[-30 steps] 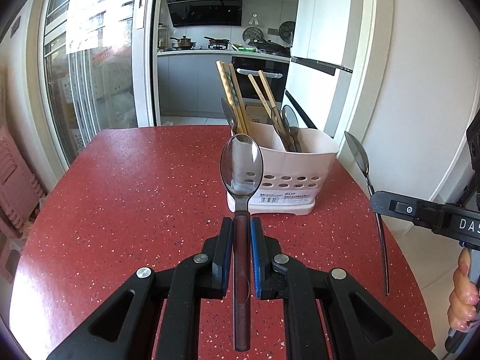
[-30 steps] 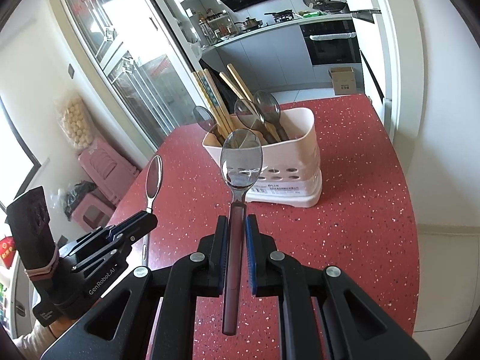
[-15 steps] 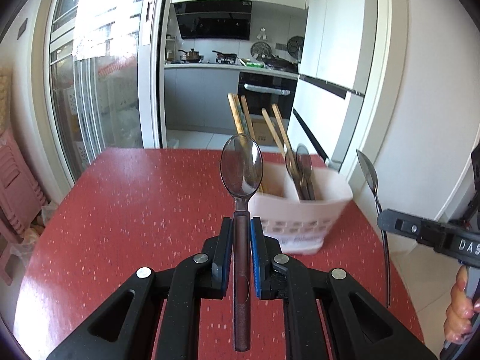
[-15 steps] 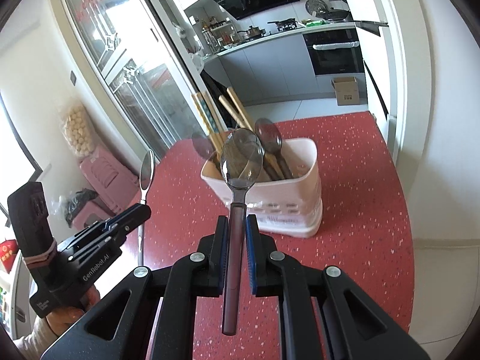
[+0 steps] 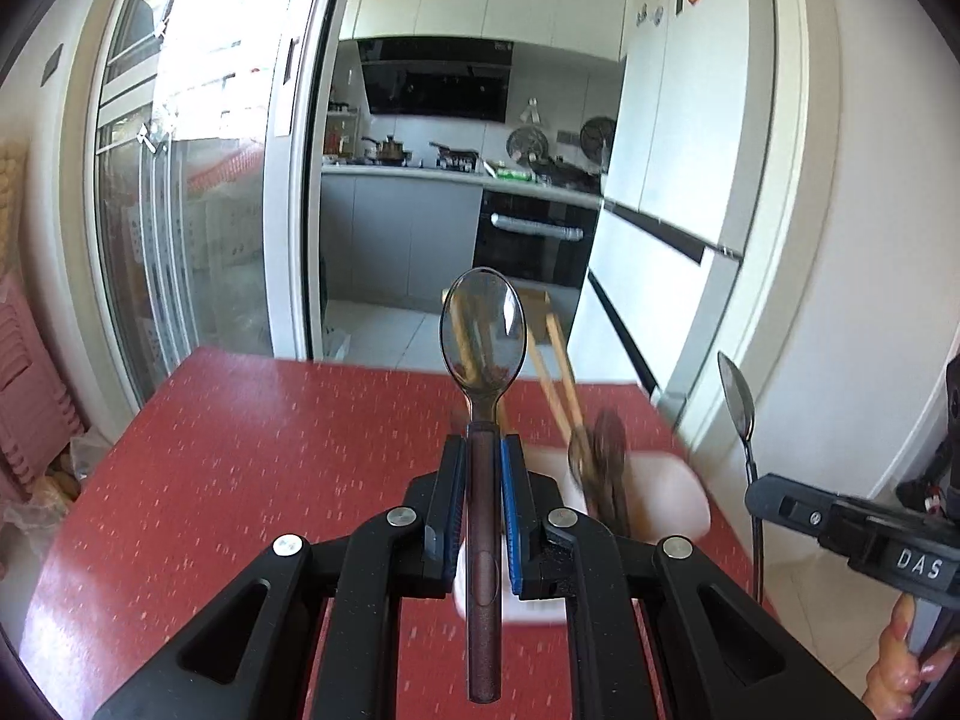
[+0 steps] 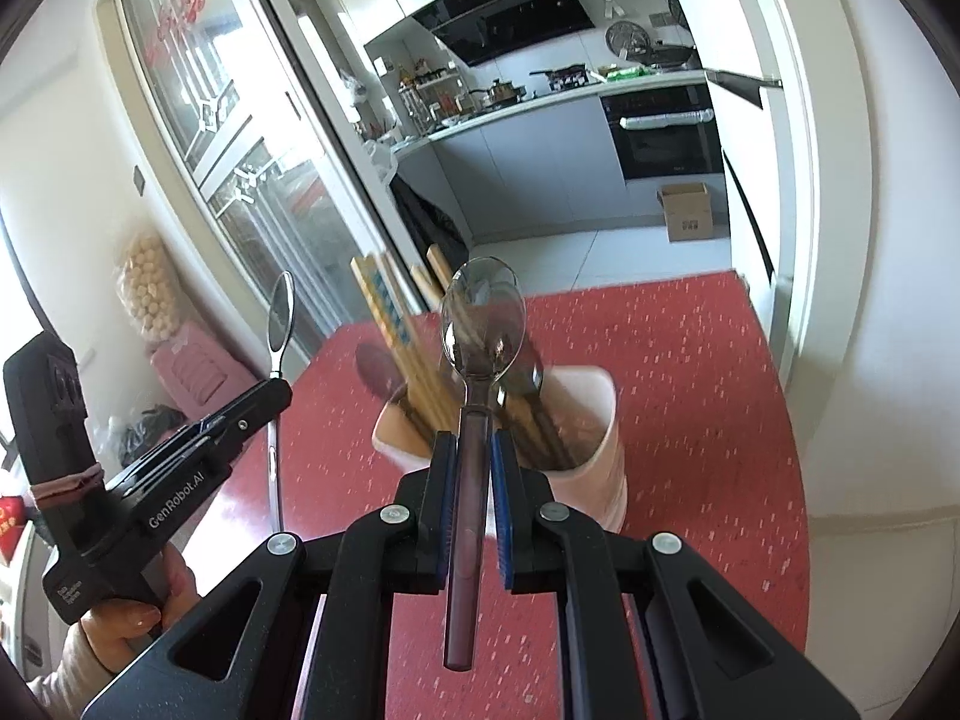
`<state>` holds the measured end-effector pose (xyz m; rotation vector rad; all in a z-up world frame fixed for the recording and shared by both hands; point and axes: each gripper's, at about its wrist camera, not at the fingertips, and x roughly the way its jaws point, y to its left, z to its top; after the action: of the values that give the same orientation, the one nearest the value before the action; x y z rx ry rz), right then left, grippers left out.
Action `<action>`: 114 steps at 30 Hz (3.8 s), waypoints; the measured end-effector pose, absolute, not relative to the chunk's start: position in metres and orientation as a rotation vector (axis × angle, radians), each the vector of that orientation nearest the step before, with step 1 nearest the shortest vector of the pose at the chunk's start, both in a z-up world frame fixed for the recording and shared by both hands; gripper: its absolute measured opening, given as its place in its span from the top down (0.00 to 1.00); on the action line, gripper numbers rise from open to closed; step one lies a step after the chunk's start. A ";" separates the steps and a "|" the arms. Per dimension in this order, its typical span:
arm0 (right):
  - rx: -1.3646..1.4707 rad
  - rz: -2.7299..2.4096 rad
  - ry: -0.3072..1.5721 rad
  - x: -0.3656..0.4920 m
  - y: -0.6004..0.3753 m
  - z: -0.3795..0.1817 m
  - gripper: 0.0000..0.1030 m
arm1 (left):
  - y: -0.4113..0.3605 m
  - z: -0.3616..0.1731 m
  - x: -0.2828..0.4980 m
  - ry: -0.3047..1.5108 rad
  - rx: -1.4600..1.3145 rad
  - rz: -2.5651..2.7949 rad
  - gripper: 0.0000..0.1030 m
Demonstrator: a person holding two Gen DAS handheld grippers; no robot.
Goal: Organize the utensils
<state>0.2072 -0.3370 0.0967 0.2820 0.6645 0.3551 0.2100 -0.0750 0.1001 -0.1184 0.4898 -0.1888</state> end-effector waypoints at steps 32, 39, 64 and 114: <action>-0.038 0.247 0.334 0.257 -0.305 0.060 0.88 | -0.129 0.037 0.263 0.328 -0.032 -0.081 0.60; -0.051 0.248 0.355 0.253 -0.305 0.044 0.88 | -0.133 0.027 0.256 0.341 0.015 -0.068 0.60; 0.063 0.235 0.441 0.239 -0.333 0.047 0.70 | -0.138 0.024 0.239 0.387 0.070 -0.113 0.11; 0.094 0.054 0.682 0.113 -0.298 0.024 0.00 | -0.040 0.002 0.087 0.678 0.009 -0.023 0.00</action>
<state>0.1131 -0.2978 0.0239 0.0937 0.6820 0.0537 0.0875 -0.0400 0.0017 0.0090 0.6778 -0.0233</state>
